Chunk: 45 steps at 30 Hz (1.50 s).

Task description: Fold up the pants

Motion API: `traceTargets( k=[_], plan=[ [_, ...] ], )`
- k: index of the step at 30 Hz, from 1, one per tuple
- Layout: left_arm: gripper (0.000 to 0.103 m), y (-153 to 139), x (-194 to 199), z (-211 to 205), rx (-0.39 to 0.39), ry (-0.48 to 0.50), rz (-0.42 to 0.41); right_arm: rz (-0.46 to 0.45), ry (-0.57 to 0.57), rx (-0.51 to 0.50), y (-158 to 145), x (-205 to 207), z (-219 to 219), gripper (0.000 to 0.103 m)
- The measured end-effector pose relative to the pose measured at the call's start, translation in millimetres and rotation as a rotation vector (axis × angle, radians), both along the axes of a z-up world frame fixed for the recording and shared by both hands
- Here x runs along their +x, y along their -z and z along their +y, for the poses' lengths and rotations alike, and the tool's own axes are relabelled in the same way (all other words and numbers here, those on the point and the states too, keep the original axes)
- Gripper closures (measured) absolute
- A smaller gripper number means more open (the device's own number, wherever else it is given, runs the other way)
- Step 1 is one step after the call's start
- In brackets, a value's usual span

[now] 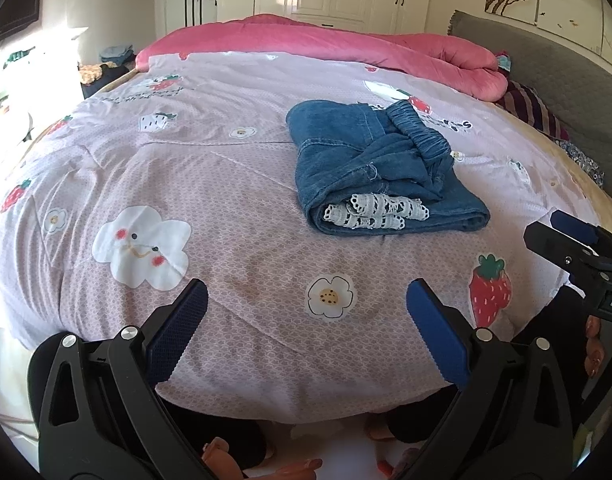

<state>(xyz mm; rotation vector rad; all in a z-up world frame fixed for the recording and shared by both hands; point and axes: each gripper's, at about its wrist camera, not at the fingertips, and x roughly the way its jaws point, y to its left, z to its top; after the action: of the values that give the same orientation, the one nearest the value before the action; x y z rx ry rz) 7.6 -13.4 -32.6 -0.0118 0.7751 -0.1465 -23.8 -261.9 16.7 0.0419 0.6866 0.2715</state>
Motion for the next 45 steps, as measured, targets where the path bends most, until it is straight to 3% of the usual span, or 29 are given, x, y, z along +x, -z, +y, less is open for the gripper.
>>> traceTargets(
  k=[34, 45],
  plan=[
    [0.010, 4.9, 3.9, -7.0, 0.017, 0.026, 0.032, 0.017, 0.031, -0.006, 7.2, 7.5, -6.1, 0.005],
    [0.010, 8.0, 24.6, 8.4, 0.015, 0.000, 0.073, 0.053, 0.174, -0.005, 19.9, 39.9, -57.0, 0.005]
  ],
)
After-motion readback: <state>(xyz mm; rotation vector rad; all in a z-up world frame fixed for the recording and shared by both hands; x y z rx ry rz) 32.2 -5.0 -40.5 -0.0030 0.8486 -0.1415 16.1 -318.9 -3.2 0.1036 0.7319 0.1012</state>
